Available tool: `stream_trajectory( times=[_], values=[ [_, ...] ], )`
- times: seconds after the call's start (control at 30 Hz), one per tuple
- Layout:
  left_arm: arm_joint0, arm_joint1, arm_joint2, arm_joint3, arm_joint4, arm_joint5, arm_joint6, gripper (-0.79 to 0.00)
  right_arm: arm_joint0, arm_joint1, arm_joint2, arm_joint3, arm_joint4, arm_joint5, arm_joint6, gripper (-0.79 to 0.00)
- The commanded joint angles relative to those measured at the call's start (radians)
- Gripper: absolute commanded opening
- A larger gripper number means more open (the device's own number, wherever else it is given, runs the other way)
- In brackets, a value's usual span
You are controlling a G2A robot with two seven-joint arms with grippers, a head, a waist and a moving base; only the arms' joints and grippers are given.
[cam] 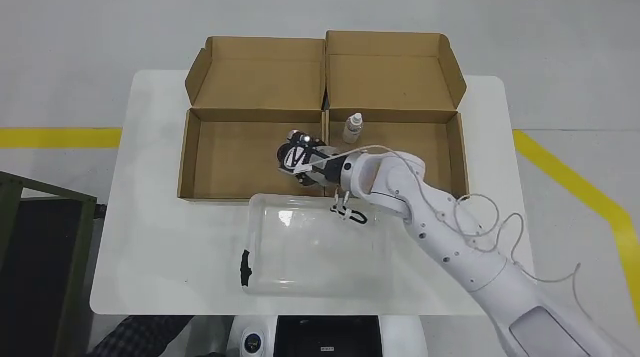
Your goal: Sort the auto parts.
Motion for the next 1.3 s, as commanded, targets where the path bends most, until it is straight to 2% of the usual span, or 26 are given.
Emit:
stream_trajectory(
  times=[0.0,0.13,0.37,0.5,0.63,0.67,0.7,0.93,1.27],
  values=[
    [0.000,0.000,0.000,0.000,0.000,0.000,0.000,0.000,0.008,-0.006,-0.011,0.016,-0.013,0.006,0.003,-0.785],
    [0.000,0.000,0.000,0.000,0.000,0.000,0.000,0.000,0.022,-0.016,-0.027,0.045,-0.023,0.006,0.007,-0.683],
    [0.000,0.000,0.000,0.000,0.000,0.000,0.000,0.000,0.029,-0.027,-0.034,0.071,-0.025,0.000,0.019,-0.597],
    [0.000,0.000,0.000,0.000,0.000,0.000,0.000,0.000,0.030,-0.031,-0.033,0.084,-0.022,-0.010,0.031,-0.468],
    [0.000,0.000,0.000,0.000,0.000,0.000,0.000,0.000,0.028,-0.034,-0.027,0.089,-0.024,-0.015,0.032,-0.388],
    [0.000,0.000,0.000,0.000,0.000,0.000,0.000,0.000,0.027,-0.034,-0.025,0.090,-0.023,-0.017,0.032,-0.265],
    [0.000,0.000,0.000,0.000,0.000,0.000,0.000,0.000,0.026,-0.034,-0.022,0.090,-0.024,-0.018,0.032,-0.191],
    [0.000,0.000,0.000,0.000,0.000,0.000,0.000,0.000,0.017,-0.034,-0.002,0.075,-0.026,-0.027,0.030,-0.206],
    [0.000,0.000,0.000,0.000,0.000,0.000,0.000,0.000,-0.043,-0.013,0.071,-0.060,-0.038,-0.056,0.001,-0.206]
  ],
)
